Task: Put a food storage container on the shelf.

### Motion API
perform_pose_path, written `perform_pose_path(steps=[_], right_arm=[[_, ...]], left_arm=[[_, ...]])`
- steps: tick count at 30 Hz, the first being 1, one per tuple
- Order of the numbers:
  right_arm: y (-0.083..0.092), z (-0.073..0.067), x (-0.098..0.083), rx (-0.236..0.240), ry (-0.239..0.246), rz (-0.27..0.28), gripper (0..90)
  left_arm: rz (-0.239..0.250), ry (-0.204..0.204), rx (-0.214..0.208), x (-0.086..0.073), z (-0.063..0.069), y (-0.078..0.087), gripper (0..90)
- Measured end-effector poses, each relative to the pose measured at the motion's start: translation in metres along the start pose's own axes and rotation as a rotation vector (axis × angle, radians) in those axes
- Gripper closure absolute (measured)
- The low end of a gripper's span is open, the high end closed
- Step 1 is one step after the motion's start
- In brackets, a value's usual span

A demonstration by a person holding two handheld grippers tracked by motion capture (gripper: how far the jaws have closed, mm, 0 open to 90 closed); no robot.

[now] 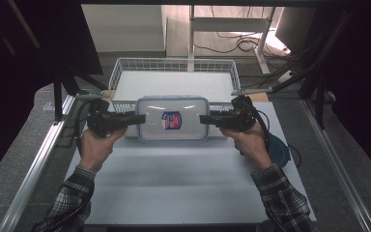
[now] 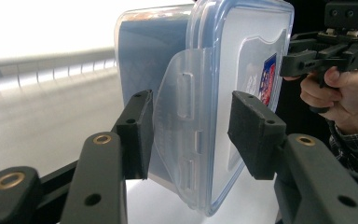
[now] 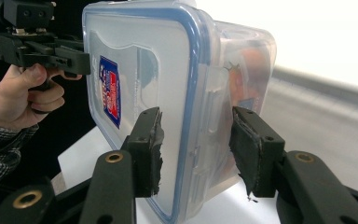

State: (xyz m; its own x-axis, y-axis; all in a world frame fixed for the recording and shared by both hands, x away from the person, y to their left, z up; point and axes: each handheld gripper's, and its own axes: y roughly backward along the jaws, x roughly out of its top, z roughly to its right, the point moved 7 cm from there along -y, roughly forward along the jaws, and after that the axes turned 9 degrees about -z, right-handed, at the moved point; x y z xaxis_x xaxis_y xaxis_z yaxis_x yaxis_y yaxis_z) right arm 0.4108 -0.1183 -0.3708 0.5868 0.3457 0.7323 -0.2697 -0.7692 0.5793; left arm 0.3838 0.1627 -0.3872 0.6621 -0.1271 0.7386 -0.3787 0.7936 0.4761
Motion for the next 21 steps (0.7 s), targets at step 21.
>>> perform_pose_path(steps=[21], right_arm=[[0.006,0.021,0.079,-0.017,0.002,0.059,54.0]], left_arm=[[0.059,-0.006,-0.017,0.081,-0.025,0.01,51.2]])
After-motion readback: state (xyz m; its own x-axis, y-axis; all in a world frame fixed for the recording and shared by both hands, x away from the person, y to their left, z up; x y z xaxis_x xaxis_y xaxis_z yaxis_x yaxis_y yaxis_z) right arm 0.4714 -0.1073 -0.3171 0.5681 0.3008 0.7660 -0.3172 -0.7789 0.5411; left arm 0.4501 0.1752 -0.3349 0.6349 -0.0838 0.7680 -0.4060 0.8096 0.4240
